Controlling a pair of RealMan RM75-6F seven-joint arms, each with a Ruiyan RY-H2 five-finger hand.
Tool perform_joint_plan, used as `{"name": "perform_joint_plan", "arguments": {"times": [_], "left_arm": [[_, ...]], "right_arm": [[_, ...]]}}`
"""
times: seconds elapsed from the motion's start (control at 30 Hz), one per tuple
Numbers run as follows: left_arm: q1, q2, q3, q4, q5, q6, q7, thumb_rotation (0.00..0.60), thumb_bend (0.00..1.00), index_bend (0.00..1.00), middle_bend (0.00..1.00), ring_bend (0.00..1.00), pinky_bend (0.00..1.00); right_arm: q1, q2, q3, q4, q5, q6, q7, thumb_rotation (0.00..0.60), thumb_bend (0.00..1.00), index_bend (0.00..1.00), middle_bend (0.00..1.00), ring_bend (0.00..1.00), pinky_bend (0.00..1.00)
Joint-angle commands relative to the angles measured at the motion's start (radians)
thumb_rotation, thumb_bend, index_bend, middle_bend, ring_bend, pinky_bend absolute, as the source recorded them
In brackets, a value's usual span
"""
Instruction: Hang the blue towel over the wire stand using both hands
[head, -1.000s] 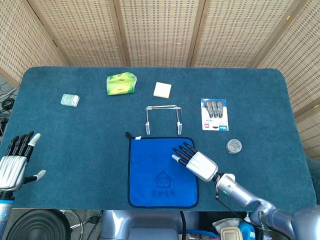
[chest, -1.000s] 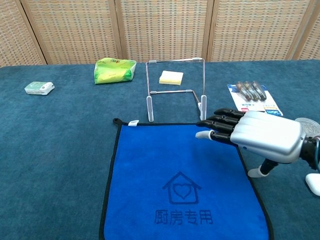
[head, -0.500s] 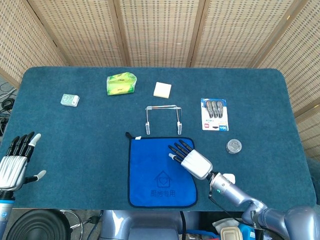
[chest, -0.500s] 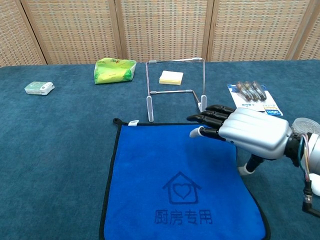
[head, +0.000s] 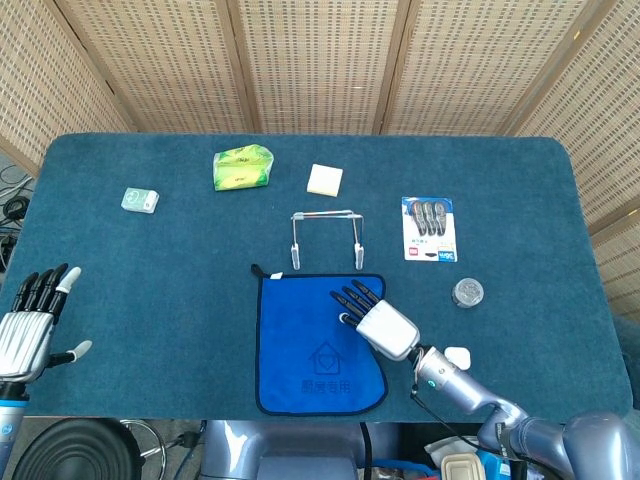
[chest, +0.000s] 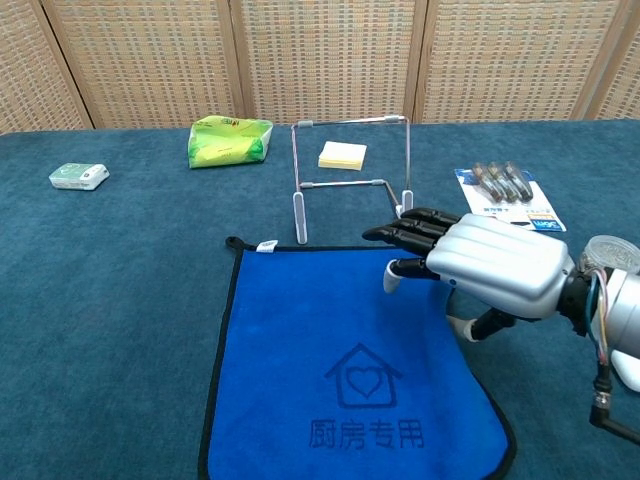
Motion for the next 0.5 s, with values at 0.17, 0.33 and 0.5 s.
{"name": "perform_joint_plan", "arguments": {"times": [0.17, 0.33, 0.5], "left_arm": [[-0.001, 0.0, 0.001, 0.0, 0.001, -0.001, -0.001, 0.6, 0.05, 0.0, 0.0, 0.0, 0.0], [-0.002, -0.001, 0.002, 0.0, 0.001, -0.003, 0.001, 0.6, 0.05, 0.0, 0.0, 0.0, 0.0], [-0.013, -0.011, 0.001, 0.012, 0.004, -0.017, 0.017, 0.6, 0.05, 0.0, 0.0, 0.0, 0.0]], "right_arm": [[0.0, -0.016, -0.009, 0.027, -0.006, 0.017, 0.012, 0.6, 0.46, 0.52, 0.05, 0.0, 0.0], [0.0, -0.023, -0.01, 0.038, -0.003, 0.023, 0.022, 0.6, 0.59, 0.63, 0.05, 0.0, 0.0], [0.001, -0.022, -0.008, 0.036, 0.003, 0.026, 0.032, 0.6, 0.62, 0.65, 0.05, 0.0, 0.0]]}}
